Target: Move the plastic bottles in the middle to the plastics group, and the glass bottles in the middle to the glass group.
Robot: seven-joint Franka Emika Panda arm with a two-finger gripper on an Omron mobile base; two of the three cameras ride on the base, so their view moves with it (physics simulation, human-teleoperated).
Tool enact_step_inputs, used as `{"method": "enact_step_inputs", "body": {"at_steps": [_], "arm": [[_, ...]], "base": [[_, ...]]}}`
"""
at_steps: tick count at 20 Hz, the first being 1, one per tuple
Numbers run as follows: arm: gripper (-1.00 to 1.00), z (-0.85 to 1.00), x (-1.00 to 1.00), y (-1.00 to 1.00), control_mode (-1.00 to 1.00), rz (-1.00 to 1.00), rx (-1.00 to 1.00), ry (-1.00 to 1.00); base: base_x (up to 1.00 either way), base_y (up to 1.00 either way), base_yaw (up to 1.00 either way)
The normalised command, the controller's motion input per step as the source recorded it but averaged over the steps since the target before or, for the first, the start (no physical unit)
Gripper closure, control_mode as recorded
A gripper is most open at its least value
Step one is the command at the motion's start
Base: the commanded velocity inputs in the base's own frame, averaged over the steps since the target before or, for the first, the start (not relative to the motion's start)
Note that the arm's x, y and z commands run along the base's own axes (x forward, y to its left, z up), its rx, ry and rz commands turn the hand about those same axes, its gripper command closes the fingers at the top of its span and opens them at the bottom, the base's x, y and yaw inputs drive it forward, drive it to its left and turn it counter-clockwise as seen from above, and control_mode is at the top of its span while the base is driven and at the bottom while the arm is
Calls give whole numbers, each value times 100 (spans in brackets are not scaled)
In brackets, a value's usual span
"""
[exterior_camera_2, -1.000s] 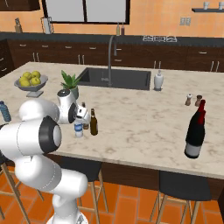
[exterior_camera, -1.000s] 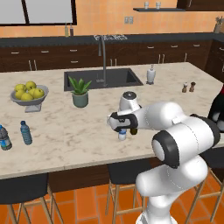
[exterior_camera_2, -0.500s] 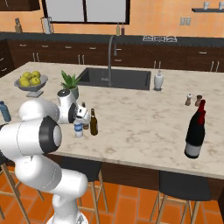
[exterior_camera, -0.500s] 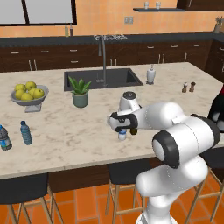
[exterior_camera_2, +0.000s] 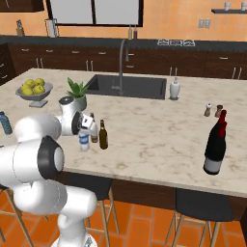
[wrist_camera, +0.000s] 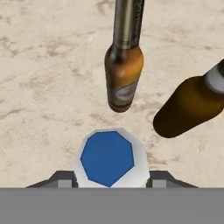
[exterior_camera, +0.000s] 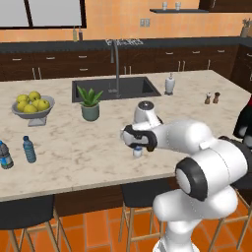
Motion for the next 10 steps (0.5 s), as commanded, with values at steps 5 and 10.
{"method": "enact_step_inputs", "body": {"at_steps": [5,10], "arm": [[100,46,-58,59,-100,15,0,-6],[100,45,-21,77,-100,33,0,0]], "base": [[0,0,0],[0,0,0]]}}
